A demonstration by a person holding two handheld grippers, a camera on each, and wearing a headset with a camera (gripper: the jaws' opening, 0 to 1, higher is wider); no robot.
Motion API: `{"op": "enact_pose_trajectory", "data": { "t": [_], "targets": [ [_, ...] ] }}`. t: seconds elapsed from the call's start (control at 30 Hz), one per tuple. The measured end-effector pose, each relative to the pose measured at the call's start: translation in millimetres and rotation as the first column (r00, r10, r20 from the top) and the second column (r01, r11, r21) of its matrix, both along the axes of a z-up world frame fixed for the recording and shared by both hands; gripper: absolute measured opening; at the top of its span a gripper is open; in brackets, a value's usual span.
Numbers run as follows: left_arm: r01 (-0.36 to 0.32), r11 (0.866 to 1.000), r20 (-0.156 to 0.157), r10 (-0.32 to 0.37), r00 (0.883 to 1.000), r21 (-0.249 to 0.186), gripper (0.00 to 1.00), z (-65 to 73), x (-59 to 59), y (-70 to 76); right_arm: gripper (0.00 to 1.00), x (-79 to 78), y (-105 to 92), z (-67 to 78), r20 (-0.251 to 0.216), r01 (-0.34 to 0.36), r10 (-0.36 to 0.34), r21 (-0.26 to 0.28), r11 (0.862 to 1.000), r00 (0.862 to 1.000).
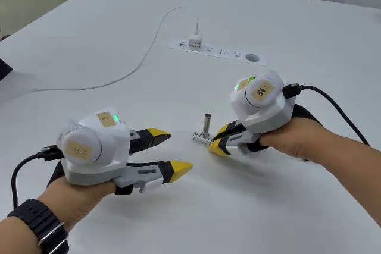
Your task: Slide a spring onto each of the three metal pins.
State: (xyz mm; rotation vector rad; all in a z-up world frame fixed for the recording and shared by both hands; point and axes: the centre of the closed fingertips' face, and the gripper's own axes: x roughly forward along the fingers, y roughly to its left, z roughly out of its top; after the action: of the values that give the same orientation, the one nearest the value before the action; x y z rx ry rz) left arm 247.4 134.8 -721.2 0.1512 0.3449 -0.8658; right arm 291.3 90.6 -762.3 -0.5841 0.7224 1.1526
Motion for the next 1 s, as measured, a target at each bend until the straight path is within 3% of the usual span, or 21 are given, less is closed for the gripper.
{"op": "enact_pose_trajectory", "data": {
  "t": [0.3, 0.63, 1.0],
  "targets": [
    [0.019, 1.000, 0.007, -0.019, 1.000, 0.010, 0.43, 0.3, -0.5, -5.3, 0.12, -18.2, 1.6, 14.3, 0.008, -0.068, 0.068, 0.008, 0.998, 0.998],
    [0.041, 0.999, 0.013, -0.041, 0.999, 0.025, 0.42, -1.0, -3.2, -9.9, 0.12, -44.9, 0.8, 24.3, 0.005, -0.183, 0.183, -0.008, 0.983, 0.983],
    [0.097, 0.994, 0.026, -0.098, 0.995, 0.045, 0.37, 0.4, -11.6, -19.8, 0.12, -60.2, -0.2, 33.9, 0.022, -0.244, 0.244, -0.023, 0.970, 0.970]
  ]
}}
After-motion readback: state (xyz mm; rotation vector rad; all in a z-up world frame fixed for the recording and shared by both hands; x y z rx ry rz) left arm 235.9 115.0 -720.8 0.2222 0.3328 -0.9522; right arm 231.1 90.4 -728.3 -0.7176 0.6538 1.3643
